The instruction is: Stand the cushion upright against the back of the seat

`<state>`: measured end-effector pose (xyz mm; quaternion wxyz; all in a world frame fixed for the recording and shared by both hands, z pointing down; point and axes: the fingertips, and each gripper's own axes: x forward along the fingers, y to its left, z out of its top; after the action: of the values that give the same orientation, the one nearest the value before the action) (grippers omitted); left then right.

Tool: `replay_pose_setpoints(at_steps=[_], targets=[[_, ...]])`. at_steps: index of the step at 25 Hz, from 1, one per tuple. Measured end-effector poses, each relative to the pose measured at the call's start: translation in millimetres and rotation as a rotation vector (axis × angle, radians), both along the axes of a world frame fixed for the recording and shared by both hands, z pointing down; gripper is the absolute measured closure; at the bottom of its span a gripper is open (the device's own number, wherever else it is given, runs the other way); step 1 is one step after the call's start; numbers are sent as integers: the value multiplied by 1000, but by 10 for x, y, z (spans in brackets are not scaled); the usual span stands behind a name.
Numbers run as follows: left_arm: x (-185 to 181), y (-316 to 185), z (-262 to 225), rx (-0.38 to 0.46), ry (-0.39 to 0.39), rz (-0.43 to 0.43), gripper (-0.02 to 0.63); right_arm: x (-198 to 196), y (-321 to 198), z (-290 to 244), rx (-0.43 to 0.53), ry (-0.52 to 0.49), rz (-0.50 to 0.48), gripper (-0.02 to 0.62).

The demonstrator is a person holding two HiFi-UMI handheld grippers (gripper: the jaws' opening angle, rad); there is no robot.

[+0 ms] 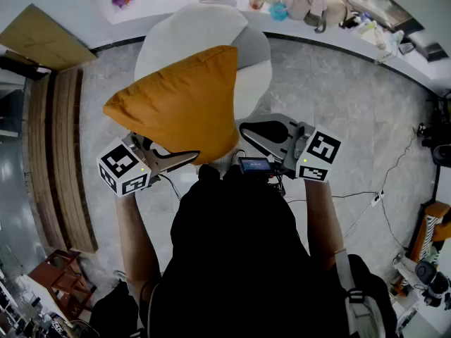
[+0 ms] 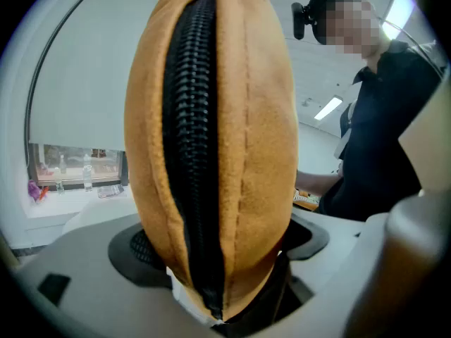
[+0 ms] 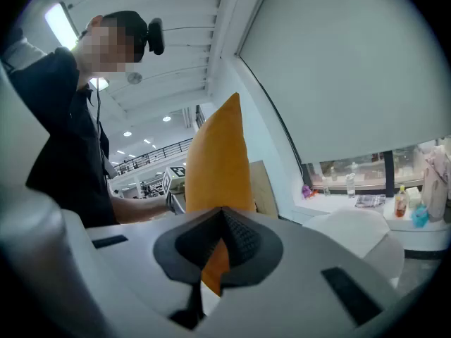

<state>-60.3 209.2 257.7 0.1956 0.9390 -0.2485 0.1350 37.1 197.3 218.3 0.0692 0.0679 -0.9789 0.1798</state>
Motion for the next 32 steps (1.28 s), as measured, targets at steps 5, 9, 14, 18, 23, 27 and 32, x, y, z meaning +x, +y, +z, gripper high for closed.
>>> replay_pose_setpoints(at_steps=[5,9,14,18,23,27,32], targets=[[15,79,32,4,-3,-3,143,12,75,2,-16,-26,2,577],[36,148,72,0,-17,12,143,35,100,26,-22,-42,18,416],[40,216,104,-2,-13,22,142,8,180,81,-13,-15,15,310],[34,259,129,-2,-12,45,143,-101,237,124,-9,6,-4,296],[-19,291,129,-1,-4,70,141,-302,315,114,9,23,-41,265],[-150,278,120,2,3,75,141,-450,271,113,8,33,-27,232],[-331,308,144,1,14,93,141,-759,351,114,22,27,-64,204]])
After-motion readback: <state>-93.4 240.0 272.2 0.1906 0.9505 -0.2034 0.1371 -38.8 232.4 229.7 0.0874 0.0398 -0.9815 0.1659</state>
